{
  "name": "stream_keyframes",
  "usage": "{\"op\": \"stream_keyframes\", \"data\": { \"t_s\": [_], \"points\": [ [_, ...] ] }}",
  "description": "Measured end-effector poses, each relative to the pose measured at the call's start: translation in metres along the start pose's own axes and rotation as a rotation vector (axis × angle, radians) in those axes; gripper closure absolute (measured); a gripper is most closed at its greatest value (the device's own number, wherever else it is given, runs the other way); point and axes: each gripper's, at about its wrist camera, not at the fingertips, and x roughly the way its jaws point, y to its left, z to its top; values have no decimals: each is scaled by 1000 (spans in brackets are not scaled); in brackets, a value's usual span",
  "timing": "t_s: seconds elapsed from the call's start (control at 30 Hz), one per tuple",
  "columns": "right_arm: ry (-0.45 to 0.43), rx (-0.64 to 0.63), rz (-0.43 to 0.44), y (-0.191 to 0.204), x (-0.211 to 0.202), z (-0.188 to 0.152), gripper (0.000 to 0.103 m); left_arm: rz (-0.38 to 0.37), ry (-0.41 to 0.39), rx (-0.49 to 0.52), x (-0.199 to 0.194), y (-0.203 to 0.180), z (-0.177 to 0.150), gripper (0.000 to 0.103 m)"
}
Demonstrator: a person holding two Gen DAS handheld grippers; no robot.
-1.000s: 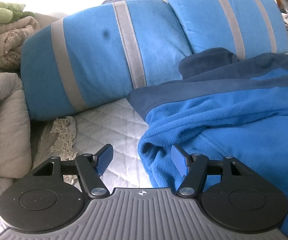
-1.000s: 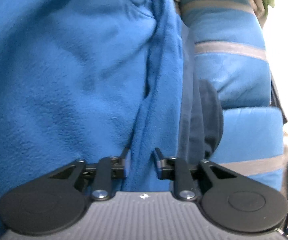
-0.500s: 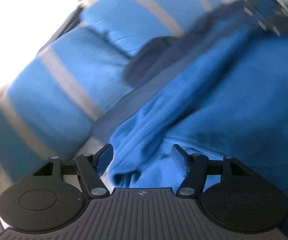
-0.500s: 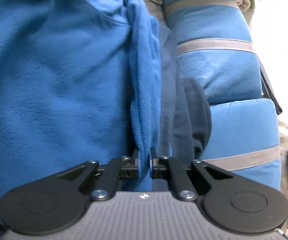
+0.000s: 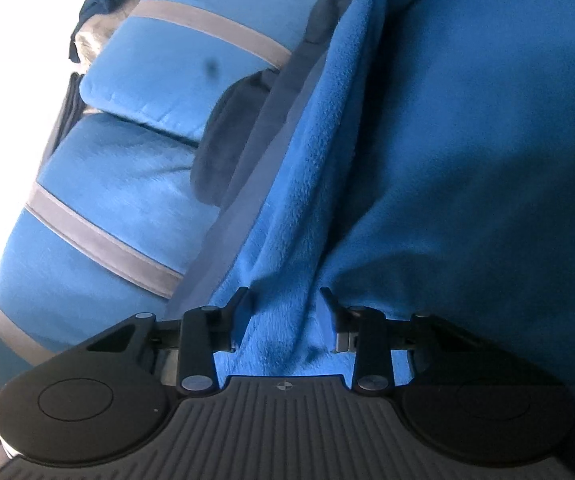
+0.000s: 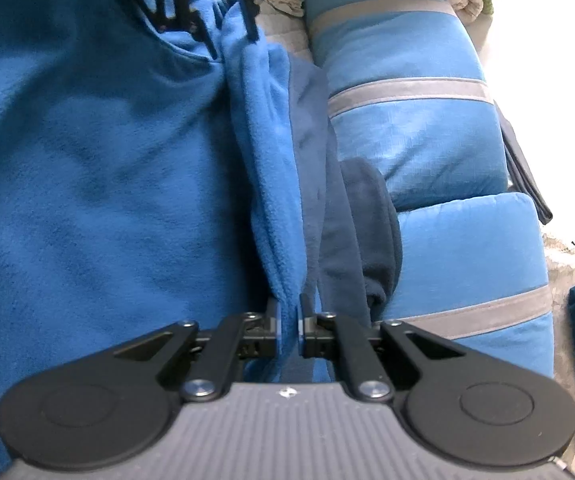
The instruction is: Fold clothes
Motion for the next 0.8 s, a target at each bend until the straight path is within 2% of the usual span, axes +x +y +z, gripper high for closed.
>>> {"op": "stream_keyframes", "data": {
  "t_s": [0.2,0.4,0.57,0.67,0.8],
  "points": [
    [-6,2,9,2,-2,-2,96,-1,9,31,1,-3,3,93],
    [-8,8,64,4,-2,-3,96,-25,4,17,-11,7,3,95],
    [22,48,208,2,2,-2,97,-112,44,29,-9,13,1,95],
    [46,59,283,6,10,1,97,-174,91,-17,3,15,-1,95],
    [62,65,331,6,16,2,96,-200,113,-66,17,15,-1,95]
  ]
}}
